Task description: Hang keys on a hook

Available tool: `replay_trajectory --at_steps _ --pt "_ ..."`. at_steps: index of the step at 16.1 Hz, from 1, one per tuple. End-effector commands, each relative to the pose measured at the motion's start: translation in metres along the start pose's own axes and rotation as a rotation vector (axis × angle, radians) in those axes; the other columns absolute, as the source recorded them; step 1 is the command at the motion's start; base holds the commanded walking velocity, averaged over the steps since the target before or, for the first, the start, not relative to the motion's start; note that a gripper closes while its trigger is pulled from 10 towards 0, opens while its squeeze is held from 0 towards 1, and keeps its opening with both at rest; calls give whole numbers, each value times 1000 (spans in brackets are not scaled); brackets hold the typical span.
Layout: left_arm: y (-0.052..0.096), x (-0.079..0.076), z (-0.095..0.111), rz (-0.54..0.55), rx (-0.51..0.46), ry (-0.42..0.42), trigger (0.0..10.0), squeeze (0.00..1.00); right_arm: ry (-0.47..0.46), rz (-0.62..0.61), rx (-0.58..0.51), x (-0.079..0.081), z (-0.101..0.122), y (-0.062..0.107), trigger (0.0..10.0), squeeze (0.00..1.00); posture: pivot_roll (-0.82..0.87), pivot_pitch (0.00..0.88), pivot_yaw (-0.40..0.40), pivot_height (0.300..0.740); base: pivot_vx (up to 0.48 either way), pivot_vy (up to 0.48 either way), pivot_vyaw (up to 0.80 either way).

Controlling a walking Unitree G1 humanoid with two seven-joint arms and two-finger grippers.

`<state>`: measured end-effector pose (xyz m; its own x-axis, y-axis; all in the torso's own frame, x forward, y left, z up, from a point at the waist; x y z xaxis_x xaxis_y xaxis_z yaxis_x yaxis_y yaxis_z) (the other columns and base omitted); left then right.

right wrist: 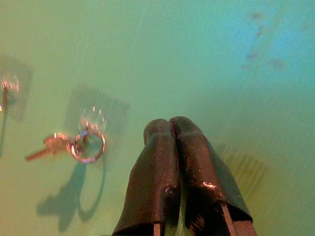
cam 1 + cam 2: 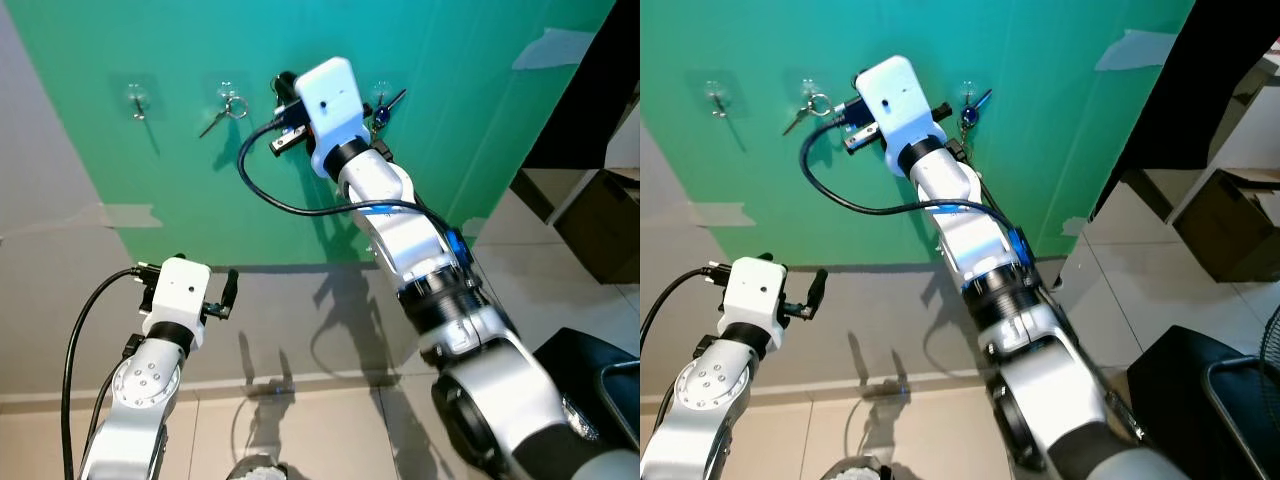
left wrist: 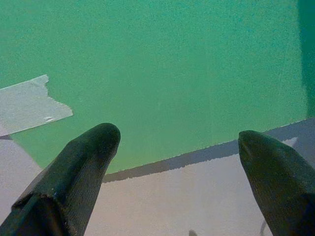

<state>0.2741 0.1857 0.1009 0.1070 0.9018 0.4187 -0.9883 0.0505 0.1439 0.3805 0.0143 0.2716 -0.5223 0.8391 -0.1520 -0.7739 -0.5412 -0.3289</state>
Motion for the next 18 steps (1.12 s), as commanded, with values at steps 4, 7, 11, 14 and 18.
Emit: replay_trajectory --at_steps 4,7,11,14,18 --pt "-2 -3 6 -21 -15 -2 10000 0 -44 -70 2 -18 5 6 10000 0 251 0 -25 740 0 0 0" --pt "-2 -3 6 -24 -13 -5 10000 0 -113 -90 -16 -19 19 10 10000 0 253 0 -25 740 0 0 0" --pt "-3 -4 5 -27 -11 -4 10000 0 -277 -96 64 -6 2 26 10000 0 244 0 -28 740 0 0 0" --pt "-4 -5 6 -31 -13 -1 10000 0 -293 -94 85 -2 -1 32 10000 0 236 0 -25 740 0 0 0" --pt "-5 -7 7 -32 -17 3 10000 0 -253 -69 124 -2 -5 34 10000 0 233 0 -28 740 0 0 0"
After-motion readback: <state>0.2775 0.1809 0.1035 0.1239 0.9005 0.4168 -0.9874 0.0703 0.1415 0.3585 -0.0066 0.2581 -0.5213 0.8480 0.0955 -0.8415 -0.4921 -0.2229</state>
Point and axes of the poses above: a point about 5 cm out from each wrist's last joint towards the gripper, its own y axis pointing back from the gripper into the wrist, its own z axis along the axis of the wrist's last joint, x = y × z, the point moved 3 cm from there along -y, pointing out of the wrist towards the gripper, and after that the axes turned 8 degrees about -y, right-handed, at the moved point
